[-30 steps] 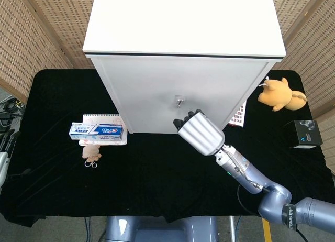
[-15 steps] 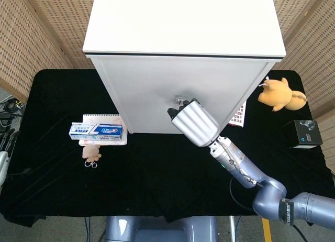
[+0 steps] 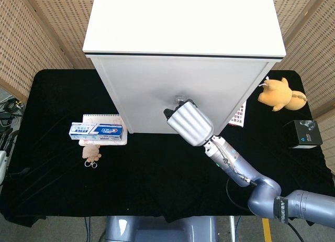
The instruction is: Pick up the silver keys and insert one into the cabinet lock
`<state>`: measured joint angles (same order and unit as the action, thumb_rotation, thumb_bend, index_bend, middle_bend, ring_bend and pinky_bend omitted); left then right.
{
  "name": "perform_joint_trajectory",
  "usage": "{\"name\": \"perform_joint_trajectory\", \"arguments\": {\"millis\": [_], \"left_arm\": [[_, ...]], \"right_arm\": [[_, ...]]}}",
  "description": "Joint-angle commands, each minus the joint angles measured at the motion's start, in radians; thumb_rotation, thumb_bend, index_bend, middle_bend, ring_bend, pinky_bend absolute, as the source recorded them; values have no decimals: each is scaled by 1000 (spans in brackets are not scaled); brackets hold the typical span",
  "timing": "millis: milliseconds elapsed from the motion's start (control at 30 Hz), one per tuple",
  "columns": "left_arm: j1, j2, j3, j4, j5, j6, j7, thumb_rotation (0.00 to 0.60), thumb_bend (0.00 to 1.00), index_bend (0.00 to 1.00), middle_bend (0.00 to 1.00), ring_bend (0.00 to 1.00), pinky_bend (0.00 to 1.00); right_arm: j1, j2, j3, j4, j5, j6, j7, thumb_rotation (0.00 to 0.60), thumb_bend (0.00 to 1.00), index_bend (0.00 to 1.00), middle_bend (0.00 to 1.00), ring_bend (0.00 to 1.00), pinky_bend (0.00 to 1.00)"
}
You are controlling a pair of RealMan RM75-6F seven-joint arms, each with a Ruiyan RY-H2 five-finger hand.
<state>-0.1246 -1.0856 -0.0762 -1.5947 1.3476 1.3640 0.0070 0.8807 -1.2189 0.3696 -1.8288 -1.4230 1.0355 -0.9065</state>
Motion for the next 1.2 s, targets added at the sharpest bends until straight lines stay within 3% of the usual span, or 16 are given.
{"name": "perform_joint_trajectory", "arguments": {"millis": [33,1200], "left_arm": [[0,0,0,0,0,-1,0,600,0,0,0,0,0],[2,0,0,-1,1,8,4,600,0,0,0,0,0]], "right_arm": [[3,-2,-1,1,6,4,-3,600,669,714,925,837,1000],[20,27,-55,32,35,53,2,600,668,716,925,837,1000]]}}
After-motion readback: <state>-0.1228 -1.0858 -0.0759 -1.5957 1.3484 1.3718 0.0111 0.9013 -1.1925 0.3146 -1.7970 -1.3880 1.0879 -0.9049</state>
